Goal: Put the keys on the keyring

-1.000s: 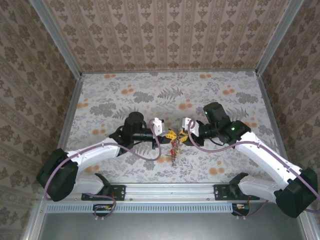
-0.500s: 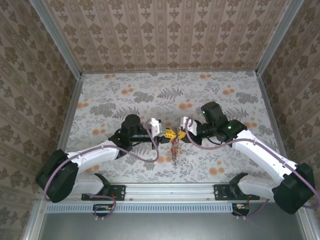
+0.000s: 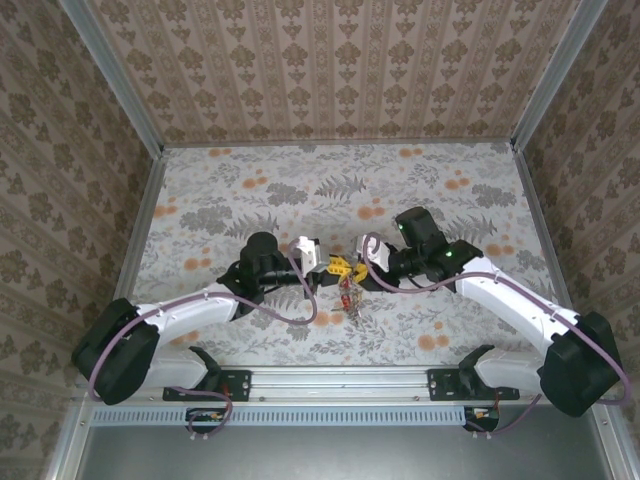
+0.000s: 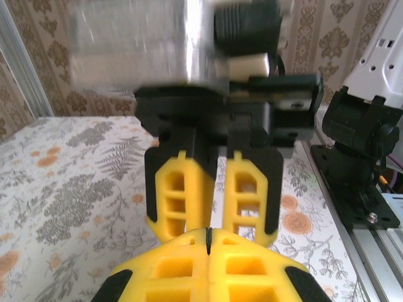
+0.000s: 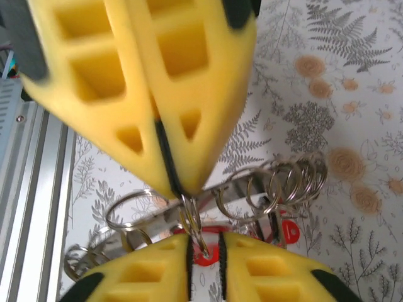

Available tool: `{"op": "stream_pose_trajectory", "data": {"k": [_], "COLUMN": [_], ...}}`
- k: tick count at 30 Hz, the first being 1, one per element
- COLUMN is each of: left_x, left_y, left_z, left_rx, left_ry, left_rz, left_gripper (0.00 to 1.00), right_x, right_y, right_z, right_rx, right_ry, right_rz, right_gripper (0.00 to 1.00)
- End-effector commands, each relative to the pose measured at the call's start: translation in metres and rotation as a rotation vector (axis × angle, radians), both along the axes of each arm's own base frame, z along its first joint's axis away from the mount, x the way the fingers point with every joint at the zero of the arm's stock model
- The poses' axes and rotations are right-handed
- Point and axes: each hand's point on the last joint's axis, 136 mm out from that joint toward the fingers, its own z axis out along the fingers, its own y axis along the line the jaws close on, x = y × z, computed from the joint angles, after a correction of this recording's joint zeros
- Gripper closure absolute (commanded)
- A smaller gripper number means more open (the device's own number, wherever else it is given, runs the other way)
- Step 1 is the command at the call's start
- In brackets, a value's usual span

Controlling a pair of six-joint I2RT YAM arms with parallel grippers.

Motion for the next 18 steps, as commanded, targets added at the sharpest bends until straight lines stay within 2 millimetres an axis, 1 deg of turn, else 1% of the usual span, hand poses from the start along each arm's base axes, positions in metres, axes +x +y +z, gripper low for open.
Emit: {"op": "stream_pose_trajectory", "data": {"k": [1, 3, 4, 7, 13, 16, 18], "left_x": [-0.003, -0.004, -0.004, -0.003, -0.004, -0.002, -0.001], "left_y": [-0.001, -0.001, -0.001, -0.001, -0.002, -0.002, -0.003], "left_z": [0.037, 0.035, 0.034, 0.034, 0.034, 0.034, 0.036], "left_rx": [-0.105, -0.098, -0.096, -0.094, -0.096, -0.096, -0.1], "left_ry": [-0.095, -0.09, -0.09, -0.088, -0.084, -0.083, -0.086], "left_rz": [-0.016, -0.021, -0.022, -0.022, -0.029, -0.018, -0.014], "left_gripper": [1.0, 1.0, 1.0, 1.0, 1.0, 1.0, 1.0], "right_x": [-0.008, -0.009, -0.009, -0.009, -0.005, -0.004, -0.005], "right_y": [-0.005, -0.004, -0.004, -0.001, -0.001, -0.001, -0.001], "right_z": [0.001, 0.007, 0.012, 0.022, 0.038, 0.048, 0.048], "right_rx": [0.015, 0.041, 0.056, 0.096, 0.128, 0.154, 0.151], "right_ry": [0.048, 0.04, 0.028, 0.014, -0.071, -0.102, -0.096], "right_rz": [0.011, 0.017, 0.022, 0.033, 0.025, 0.017, 0.021], "right_gripper": [0.76, 0.75, 0.73, 0.69, 0.69, 0.67, 0.66]}}
